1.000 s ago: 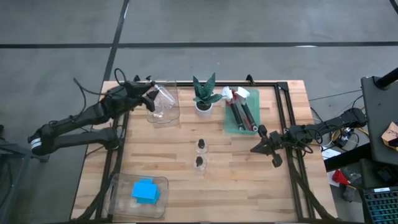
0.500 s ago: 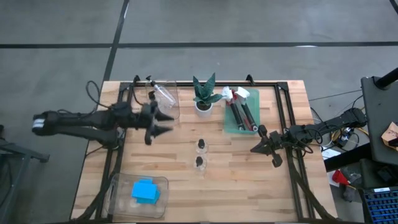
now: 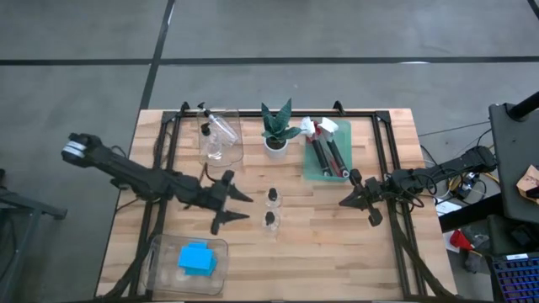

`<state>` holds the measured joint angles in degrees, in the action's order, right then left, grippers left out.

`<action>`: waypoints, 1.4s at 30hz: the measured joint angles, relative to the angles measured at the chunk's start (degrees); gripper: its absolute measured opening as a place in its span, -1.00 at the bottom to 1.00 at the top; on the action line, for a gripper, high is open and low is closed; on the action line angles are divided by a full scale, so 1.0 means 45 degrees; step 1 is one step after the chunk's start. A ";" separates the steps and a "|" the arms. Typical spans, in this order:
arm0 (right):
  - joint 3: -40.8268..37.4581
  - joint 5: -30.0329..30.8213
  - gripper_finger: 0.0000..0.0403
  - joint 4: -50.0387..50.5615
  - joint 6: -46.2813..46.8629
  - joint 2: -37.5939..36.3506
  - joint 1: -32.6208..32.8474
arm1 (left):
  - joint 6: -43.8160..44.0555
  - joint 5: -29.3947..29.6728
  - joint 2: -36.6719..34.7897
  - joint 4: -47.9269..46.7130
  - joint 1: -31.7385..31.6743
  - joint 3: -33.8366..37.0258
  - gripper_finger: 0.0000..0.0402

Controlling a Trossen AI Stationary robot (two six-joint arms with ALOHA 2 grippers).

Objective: Pick & Place Kitchen Sink Supplies
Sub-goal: Put the black soap dispenser into the top transparent bin

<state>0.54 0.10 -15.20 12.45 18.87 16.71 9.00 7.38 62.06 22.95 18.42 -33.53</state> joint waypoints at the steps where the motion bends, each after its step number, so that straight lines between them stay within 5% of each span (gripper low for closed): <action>1: 0.0000 -0.0005 -0.96 0.0000 0.0000 0.0000 0.0000 | 0.0219 0.0133 0.0303 0.0083 0.0057 -0.0084 0.12; 27: 0.0005 0.0000 -0.96 0.0000 0.0000 0.0005 0.0005 | 0.0202 0.0479 0.4265 0.0983 0.0253 -0.1508 0.12; 42: 0.0004 0.0000 -0.96 0.0000 -0.0003 0.0005 0.0005 | 0.0022 0.0568 0.4846 0.1950 0.0071 -0.1882 0.12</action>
<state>0.55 0.10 -15.20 12.44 18.90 16.73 9.10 9.94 83.86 31.73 18.74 -42.00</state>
